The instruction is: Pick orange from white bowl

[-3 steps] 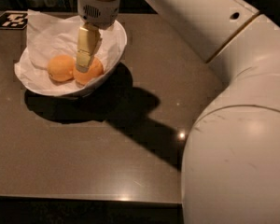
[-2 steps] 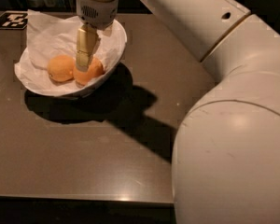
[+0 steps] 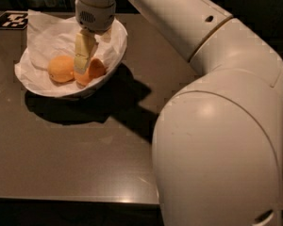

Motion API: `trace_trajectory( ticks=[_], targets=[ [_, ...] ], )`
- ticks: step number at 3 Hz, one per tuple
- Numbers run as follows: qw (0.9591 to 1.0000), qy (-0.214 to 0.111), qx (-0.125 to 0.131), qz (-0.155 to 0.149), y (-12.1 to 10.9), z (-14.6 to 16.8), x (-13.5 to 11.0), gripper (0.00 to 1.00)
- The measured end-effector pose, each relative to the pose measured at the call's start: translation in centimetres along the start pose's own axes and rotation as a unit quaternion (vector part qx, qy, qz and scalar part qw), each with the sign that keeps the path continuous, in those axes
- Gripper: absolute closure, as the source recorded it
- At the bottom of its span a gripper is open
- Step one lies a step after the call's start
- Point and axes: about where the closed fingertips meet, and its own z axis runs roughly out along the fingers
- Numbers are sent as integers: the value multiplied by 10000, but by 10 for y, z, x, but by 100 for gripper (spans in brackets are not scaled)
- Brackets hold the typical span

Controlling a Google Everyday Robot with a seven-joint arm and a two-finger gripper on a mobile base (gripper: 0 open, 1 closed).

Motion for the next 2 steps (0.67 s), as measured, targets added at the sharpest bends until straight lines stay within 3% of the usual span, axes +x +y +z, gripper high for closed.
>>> trace_trajectory(
  ticks=[2],
  targets=[
    [9992, -39, -347, 196, 7, 22, -2, 25]
  ],
)
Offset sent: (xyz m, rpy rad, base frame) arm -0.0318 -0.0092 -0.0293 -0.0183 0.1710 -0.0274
